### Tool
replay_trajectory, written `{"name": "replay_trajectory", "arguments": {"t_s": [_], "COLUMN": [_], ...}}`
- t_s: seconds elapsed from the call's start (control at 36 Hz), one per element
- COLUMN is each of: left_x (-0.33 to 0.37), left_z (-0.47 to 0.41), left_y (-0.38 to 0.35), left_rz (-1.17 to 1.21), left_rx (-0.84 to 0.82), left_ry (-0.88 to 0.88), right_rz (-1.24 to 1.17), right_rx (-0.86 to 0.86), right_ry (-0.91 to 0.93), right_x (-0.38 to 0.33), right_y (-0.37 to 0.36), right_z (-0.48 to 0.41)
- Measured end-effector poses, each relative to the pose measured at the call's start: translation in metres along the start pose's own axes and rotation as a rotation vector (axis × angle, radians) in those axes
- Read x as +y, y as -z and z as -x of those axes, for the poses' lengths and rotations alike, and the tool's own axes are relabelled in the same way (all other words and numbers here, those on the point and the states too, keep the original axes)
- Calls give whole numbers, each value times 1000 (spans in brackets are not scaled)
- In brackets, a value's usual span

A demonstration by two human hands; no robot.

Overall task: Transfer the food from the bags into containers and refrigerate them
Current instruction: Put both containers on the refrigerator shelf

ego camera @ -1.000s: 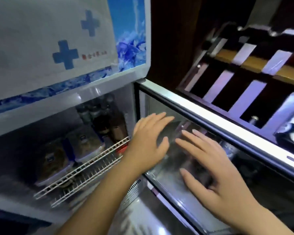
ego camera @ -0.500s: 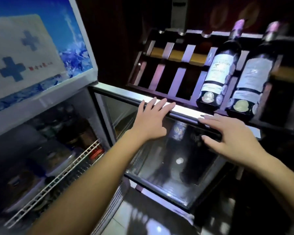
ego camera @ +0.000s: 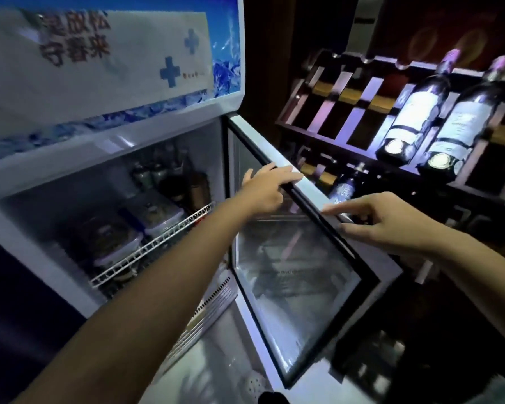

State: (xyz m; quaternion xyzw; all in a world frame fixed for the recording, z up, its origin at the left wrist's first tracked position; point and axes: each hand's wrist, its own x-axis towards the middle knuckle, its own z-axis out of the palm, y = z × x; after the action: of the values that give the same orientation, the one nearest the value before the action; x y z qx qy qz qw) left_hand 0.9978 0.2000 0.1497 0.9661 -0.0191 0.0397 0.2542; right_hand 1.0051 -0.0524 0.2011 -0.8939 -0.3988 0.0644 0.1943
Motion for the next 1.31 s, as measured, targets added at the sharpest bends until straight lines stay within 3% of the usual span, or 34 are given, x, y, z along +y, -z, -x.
{"name": "replay_trajectory", "arguments": {"t_s": [0.11, 0.25, 0.39, 0.61, 0.72, 0.97, 1.14, 1.31], "left_x": [-12, -26, -60, -89, -96, -127, -156, -188], "left_z": [63, 133, 177, 203, 213, 202, 197, 209], "left_y": [21, 35, 71, 99, 95, 69, 45, 20], "left_rz": [71, -46, -122, -269, -361, -621, -721, -780], "left_rx": [43, 38, -24, -21, 12, 304, 468, 445], "left_ry": [68, 191, 301, 617, 710, 936, 1028, 1102], "right_rz": [37, -293, -360, 0, 31, 130, 237, 389], "right_rx": [-56, -209, -151, -169, -144, 31, 94, 96], "right_ry": [215, 343, 494, 575, 636, 735, 851, 863], "right_x": [-35, -67, -92, -122, -138, -166, -149, -123], "right_y": [-24, -53, -76, -110, -131, -180, -209, -230], "right_z": [-5, -23, -57, -150, -188, -246, -282, -318]}}
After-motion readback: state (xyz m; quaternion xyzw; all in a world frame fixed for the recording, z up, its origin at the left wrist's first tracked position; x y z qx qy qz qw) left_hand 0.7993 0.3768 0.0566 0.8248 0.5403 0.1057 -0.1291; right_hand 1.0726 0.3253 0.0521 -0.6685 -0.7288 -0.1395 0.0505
